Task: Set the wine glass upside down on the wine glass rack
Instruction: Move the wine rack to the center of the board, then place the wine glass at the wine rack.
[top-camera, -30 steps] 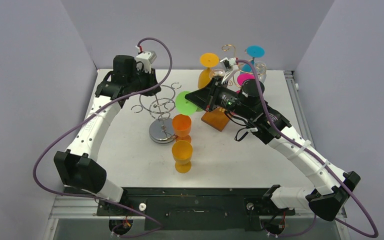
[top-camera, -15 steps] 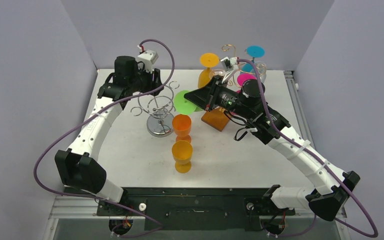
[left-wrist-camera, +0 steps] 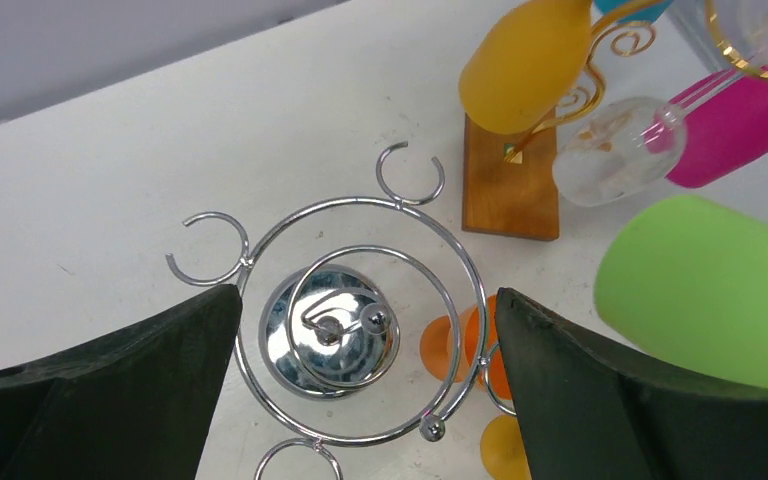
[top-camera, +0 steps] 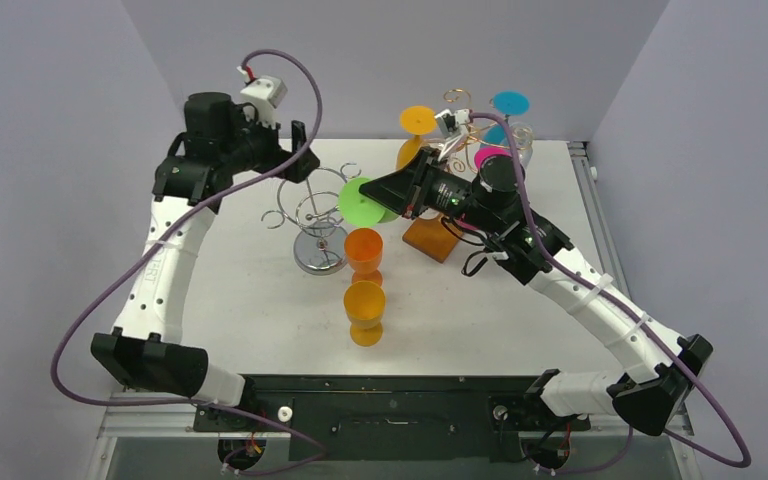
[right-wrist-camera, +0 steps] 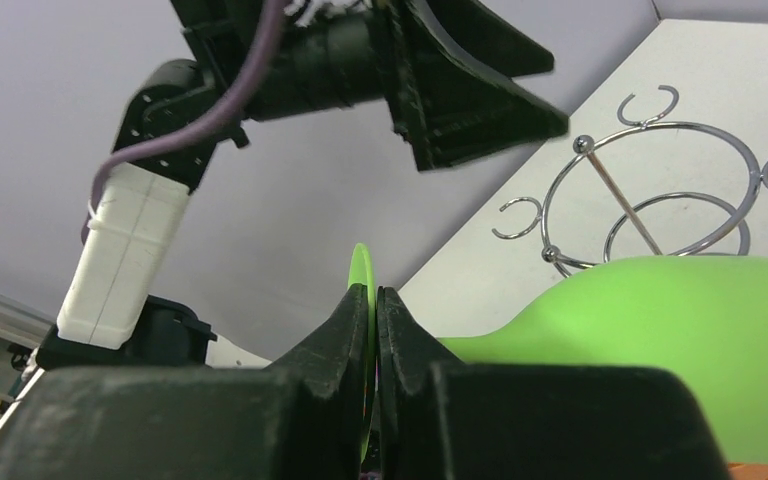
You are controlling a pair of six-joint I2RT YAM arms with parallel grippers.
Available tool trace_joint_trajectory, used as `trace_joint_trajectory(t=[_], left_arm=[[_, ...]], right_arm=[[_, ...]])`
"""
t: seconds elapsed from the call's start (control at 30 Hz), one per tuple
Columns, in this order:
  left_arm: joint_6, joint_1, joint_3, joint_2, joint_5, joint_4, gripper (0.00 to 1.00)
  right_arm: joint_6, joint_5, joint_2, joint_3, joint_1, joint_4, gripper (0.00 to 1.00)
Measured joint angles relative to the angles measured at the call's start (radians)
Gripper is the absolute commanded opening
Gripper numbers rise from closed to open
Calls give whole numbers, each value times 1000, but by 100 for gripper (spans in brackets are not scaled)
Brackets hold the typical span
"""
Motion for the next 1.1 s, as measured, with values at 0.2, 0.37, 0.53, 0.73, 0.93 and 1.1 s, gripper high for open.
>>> trace_joint_trajectory(t=[0.2, 0.37, 0.53, 0.73, 0.93, 1.1], left_arm=[[-77, 168, 256, 1, 172, -121, 97], [-134, 240, 349, -24, 396, -171, 90], [-190, 239, 314, -56, 567, -209, 80], [-277, 239, 208, -108, 678, -193, 68], [-393, 239, 107, -156, 763, -103, 58], [-497, 238, 45, -195, 803, 16, 27]], right_arm=[[20, -16, 42, 31, 20, 9, 0], [32, -34, 106, 82, 30, 24, 0], [54, -55, 169, 140, 30, 40, 0], [101, -84, 228, 198, 30, 98, 0], [128, -100, 264, 228, 30, 137, 0], [153, -108, 288, 249, 36, 151, 0]])
